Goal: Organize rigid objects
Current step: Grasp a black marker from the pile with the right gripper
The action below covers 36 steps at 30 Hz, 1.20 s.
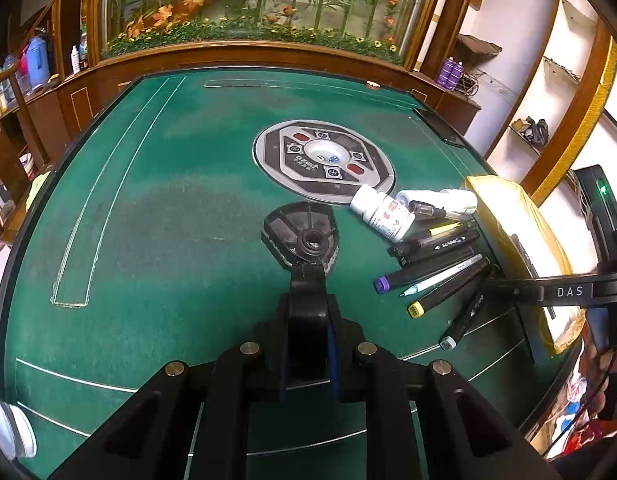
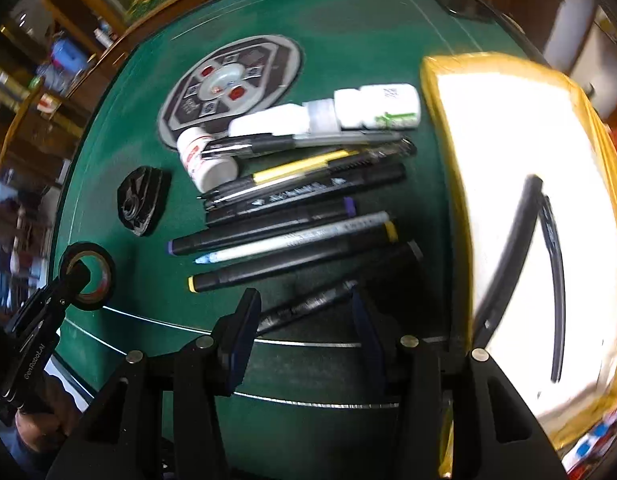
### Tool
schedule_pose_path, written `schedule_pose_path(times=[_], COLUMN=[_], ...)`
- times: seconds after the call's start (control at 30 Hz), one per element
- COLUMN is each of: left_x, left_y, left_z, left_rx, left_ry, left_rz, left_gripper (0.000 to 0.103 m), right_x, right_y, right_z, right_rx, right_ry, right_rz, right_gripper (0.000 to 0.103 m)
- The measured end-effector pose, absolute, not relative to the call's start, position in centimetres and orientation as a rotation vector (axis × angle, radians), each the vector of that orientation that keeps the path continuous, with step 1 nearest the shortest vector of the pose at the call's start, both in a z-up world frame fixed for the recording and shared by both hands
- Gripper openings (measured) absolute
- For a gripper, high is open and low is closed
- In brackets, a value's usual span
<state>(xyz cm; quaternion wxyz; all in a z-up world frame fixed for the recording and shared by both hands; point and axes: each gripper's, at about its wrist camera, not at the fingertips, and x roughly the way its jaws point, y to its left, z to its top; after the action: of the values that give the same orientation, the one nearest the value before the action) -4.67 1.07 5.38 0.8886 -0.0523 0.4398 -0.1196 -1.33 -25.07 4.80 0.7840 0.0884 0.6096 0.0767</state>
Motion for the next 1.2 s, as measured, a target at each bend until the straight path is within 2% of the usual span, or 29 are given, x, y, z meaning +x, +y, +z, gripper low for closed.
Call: schedule_pose_path(times=[0.33,0.4,0.47,0.53,0.73,1.2], left_x=[-4.7,-4.7,-4.7,-4.8,-4.7,-5.9], left_y=[2.0,2.3,2.5,2.7,2.3,-0.3], left_z=[5.3,5.3,5.2,5.3,5.3,6.3], left_rx=[-0.100,-0.102,-0.106,-0.108,-0.110,-0.115], left_ry=[0.913,0.913,0.913,0.910,0.906,0.901], left_rz=[-0.279,-0.276,-0.273,-0.273,-0.283,-0.204], left_gripper=[0.015,0.015,0.015,0.015,0.015,0.015], right_x=[-0.8,-0.5,-0.5,-1.0,-3.3,-4.0], right_y=[-24.9,-24.1,-23.3,-22.6,-22.0,-21.0], right_z=[2.7,2.8,2.8,2.8,3.0,2.7], right_rx=[0.245,0.163,0.089,0.041,-0.022,-0.286], right_ry=[1.351,1.332,1.322,1.328,1.328,1.274], right_rz=[0.090,0.090,0.110,0.173,0.256,0.373], right_gripper=[0.045,0.043,0.039,0.027,0.016,0.014])
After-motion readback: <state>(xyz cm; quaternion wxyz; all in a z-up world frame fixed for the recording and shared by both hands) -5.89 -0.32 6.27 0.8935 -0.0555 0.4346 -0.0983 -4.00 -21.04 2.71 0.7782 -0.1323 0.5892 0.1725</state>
